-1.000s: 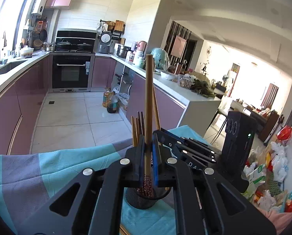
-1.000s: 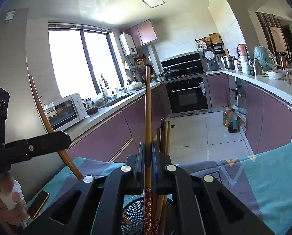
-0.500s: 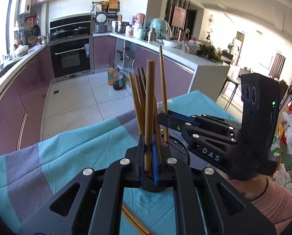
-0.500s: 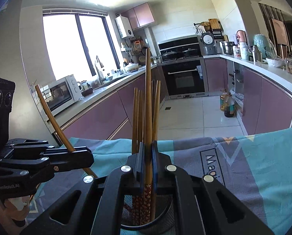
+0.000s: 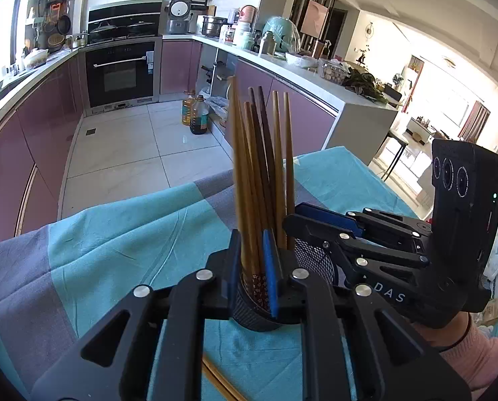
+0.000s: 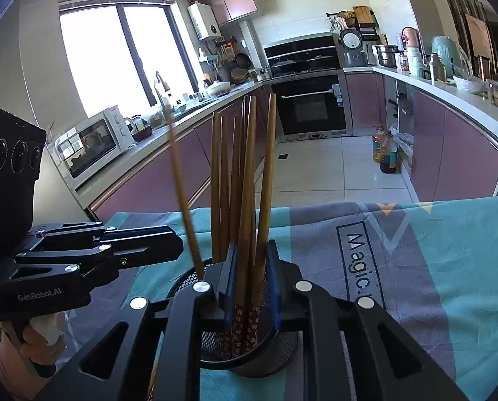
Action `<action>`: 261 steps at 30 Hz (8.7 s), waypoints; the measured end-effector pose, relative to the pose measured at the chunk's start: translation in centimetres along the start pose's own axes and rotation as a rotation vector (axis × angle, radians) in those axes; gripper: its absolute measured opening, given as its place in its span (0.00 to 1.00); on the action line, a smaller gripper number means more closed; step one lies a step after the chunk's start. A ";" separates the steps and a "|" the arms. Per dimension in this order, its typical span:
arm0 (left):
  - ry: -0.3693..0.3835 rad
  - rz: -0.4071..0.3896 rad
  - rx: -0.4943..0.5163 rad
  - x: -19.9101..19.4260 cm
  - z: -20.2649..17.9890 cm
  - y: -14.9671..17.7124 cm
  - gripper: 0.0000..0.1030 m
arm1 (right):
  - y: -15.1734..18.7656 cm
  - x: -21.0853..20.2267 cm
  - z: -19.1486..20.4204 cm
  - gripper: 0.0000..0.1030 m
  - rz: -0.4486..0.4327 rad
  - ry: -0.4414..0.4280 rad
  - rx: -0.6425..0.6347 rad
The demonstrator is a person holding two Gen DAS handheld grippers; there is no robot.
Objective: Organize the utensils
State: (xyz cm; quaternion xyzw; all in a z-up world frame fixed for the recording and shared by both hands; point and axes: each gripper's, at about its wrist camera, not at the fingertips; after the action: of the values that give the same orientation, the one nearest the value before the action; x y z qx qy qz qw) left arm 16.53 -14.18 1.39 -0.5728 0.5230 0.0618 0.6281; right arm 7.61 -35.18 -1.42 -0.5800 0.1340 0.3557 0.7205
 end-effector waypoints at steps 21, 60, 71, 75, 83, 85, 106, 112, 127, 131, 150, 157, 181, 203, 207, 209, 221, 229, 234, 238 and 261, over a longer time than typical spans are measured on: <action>-0.117 -0.042 -0.065 -4.1 3.5 10.5 0.32 | 4.3 -3.7 5.0 0.35 0.021 -0.148 -0.147; -0.144 0.094 -0.116 -0.1 3.6 17.0 0.35 | 10.8 3.3 7.7 0.33 0.334 -0.043 -0.193; -0.152 0.156 -0.056 2.7 2.0 16.8 0.34 | 10.6 3.5 7.3 0.33 0.341 -0.051 -0.191; -0.161 0.155 -0.054 3.0 2.1 16.8 0.30 | 10.6 3.5 7.4 0.33 0.342 -0.052 -0.196; -0.160 0.159 -0.076 3.1 3.5 16.4 0.19 | 10.1 4.4 8.0 0.34 0.339 -0.043 -0.216; -0.173 0.157 -0.080 3.1 3.7 16.3 0.19 | 9.9 4.8 8.3 0.34 0.336 -0.040 -0.226; -0.183 0.148 -0.170 3.4 5.9 15.6 0.11 | 8.8 6.5 8.2 0.06 0.324 -0.034 -0.204; -0.183 0.147 -0.193 3.2 6.0 15.8 0.08 | 8.8 5.8 7.1 0.05 0.312 -0.070 -0.145; -0.206 0.164 -0.155 3.6 4.6 15.7 0.08 | 8.4 3.9 7.7 0.05 0.277 -0.134 -0.138; -0.213 0.163 -0.151 3.9 4.4 15.5 0.08 | 8.4 3.6 7.6 0.05 0.269 -0.142 -0.133; -0.140 0.077 -0.142 0.5 2.6 14.2 0.07 | 7.3 -0.1 6.8 0.05 0.168 -0.176 -0.119; -0.120 0.039 -0.125 -1.4 1.6 13.6 0.07 | 6.9 -1.3 6.3 0.05 0.138 -0.183 -0.116; -0.017 -0.054 -0.107 -4.8 0.1 12.0 0.07 | 5.7 -4.4 4.7 0.06 0.052 -0.194 -0.094; 0.013 -0.098 -0.086 -5.4 0.2 11.0 0.07 | 4.4 -6.3 3.9 0.06 -0.013 -0.175 -0.087; 0.015 -0.103 -0.081 -5.5 0.2 11.0 0.07 | 4.4 -6.6 3.8 0.06 -0.022 -0.171 -0.087; 0.014 -0.106 -0.079 -5.5 0.2 11.1 0.07 | 4.2 -6.7 3.7 0.06 -0.026 -0.169 -0.086; 0.014 -0.119 -0.065 -5.8 0.2 10.9 0.07 | 3.9 -7.5 3.6 0.06 -0.044 -0.159 -0.089; 0.014 -0.123 -0.053 -6.0 0.1 10.6 0.07 | 3.4 -7.8 3.6 0.06 -0.054 -0.154 -0.091; 0.013 -0.128 -0.043 -6.2 0.1 10.4 0.07 | 3.1 -7.9 3.4 0.06 -0.061 -0.152 -0.090; 0.013 -0.132 -0.034 -6.3 0.1 10.3 0.07 | 2.9 -8.1 3.4 0.06 -0.065 -0.151 -0.092; 0.017 -0.162 0.002 -7.6 -0.2 10.2 0.07 | 2.0 -9.0 3.0 0.06 -0.096 -0.144 -0.099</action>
State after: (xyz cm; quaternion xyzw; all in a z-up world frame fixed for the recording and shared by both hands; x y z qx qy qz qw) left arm 6.11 -6.99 0.27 -0.6130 0.4803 0.0053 0.6273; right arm -0.74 -35.48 3.39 -0.5937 0.0360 0.3677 0.7149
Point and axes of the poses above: each gripper's, at about its wrist camera, not at the fingertips, and x roughly the way its jaws point, z to its left, y to its underside, and after that the axes turned 5 degrees about z, right-handed
